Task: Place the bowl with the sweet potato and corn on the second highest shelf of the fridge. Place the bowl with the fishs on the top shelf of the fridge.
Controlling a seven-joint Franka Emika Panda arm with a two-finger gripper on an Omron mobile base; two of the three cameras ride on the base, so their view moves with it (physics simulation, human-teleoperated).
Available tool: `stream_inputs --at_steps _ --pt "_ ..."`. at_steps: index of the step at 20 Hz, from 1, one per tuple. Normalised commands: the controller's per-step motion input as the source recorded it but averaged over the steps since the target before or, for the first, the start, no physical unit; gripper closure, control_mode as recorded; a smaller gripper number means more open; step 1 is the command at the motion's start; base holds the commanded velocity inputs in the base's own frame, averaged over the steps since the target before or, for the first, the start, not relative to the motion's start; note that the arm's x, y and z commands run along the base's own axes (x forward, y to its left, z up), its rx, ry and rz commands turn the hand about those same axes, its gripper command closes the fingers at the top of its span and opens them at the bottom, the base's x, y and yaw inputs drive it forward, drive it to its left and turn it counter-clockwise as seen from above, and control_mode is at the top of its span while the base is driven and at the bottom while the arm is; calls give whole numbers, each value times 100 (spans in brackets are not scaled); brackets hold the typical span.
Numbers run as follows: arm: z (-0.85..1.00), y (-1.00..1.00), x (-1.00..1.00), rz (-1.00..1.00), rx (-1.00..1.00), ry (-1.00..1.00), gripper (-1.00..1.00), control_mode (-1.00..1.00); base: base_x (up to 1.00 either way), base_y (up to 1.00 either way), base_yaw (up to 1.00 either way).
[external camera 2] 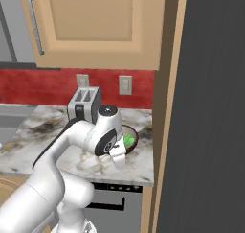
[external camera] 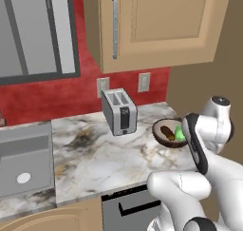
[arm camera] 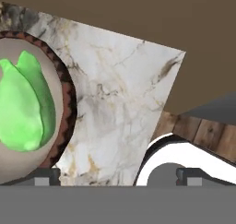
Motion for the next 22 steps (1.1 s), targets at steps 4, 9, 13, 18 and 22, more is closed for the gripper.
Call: stream_inputs --at_steps 4,9,13,18,22 --pt "-17 -5 12 0 0 13 -100 -100 0 0 0" --pt "-5 0 26 0 0 7 -100 -100 0 0 0" --pt "-7 0 27 0 0 3 -100 -100 0 0 0" --pt "-20 0 25 0 0 0 -100 -100 0 0 0" --pt "-38 0 22 -1 0 0 -100 -100 0 0 0"
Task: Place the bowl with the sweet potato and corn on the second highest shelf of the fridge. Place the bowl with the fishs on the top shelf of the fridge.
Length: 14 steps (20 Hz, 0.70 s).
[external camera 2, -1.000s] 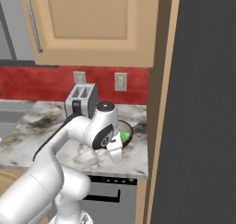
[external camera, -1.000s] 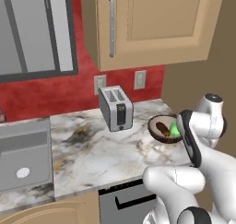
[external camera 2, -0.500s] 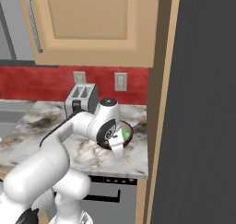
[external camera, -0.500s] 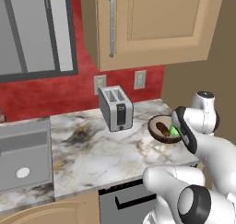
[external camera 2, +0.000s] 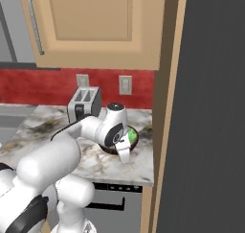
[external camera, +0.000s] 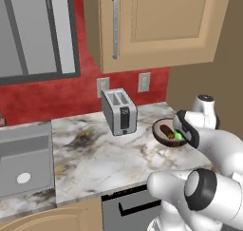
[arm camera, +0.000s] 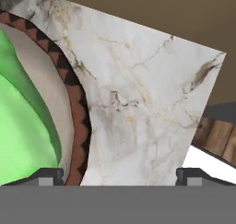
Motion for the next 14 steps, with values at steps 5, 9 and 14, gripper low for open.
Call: stream_inputs --at_steps 5,9,14 --pt "-37 4 20 -1 0 0 -100 -100 0 0 0" --pt "-9 11 8 0 0 0 -100 -100 0 0 0" --pt "0 15 4 0 0 -3 -100 -100 0 0 0"
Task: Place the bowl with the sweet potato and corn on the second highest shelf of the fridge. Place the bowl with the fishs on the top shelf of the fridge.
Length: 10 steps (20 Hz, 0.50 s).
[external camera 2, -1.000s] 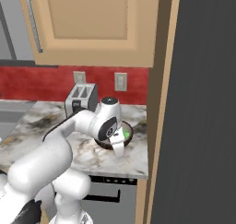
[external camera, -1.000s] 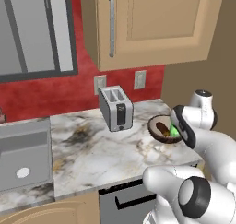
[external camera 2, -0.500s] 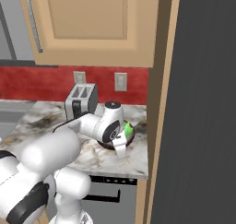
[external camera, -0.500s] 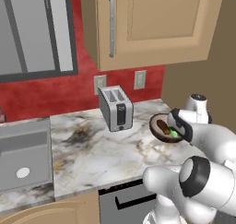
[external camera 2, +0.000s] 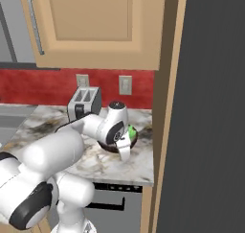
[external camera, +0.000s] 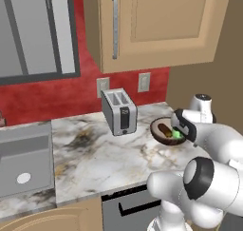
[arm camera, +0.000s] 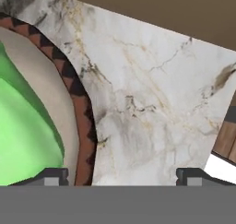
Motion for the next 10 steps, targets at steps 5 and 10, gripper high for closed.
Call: stream_inputs --at_steps 5,10 --pt "15 37 -5 0 0 -15 -100 -100 0 0 0" --pt "24 28 -14 3 0 -10 -100 -100 0 0 0"
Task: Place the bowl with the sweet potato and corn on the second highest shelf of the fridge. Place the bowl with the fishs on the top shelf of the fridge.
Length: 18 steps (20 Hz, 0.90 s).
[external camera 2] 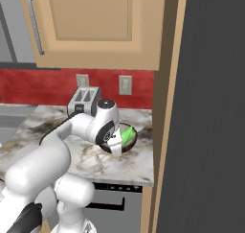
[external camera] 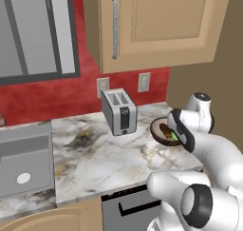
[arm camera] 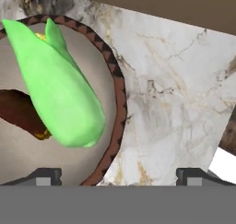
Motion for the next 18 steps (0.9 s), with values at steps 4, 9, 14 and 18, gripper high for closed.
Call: stream_inputs --at_steps 4,9,14,18 --pt "-12 22 -4 9 -5 0 -100 -100 0 0 0" --pt "-24 14 0 7 -4 1 -100 -100 0 0 0" --pt "-7 3 23 2 0 0 -100 -100 0 0 0" --pt "0 0 45 0 0 0 -100 -100 0 0 0"
